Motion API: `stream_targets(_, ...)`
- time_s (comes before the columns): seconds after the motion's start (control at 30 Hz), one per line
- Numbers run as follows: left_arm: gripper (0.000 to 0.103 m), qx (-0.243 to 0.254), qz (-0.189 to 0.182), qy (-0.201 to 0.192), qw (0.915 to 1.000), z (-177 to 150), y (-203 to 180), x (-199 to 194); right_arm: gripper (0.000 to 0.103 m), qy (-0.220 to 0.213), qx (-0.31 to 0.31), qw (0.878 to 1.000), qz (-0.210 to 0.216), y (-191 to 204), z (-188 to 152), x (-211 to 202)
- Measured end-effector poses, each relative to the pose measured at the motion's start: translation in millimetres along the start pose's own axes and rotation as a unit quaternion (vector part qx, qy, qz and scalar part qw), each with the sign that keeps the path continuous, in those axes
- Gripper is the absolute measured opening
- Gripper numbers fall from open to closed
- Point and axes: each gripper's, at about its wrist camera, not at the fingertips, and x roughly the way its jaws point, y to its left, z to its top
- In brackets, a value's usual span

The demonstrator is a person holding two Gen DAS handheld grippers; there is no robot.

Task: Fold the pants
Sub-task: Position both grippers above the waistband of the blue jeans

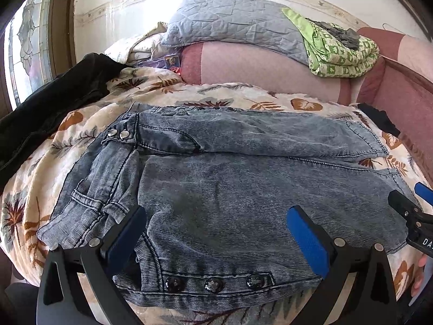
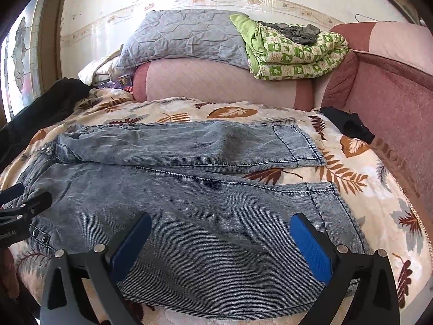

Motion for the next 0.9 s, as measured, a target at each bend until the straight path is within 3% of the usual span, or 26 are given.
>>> stream_targets(0.9,0.103,-0.010,0.000,0.001,1.0000,-0.5,3.8,1.0,0.103,0.005,0.007,1.000,-0.003,-2.1,0.1,1.5)
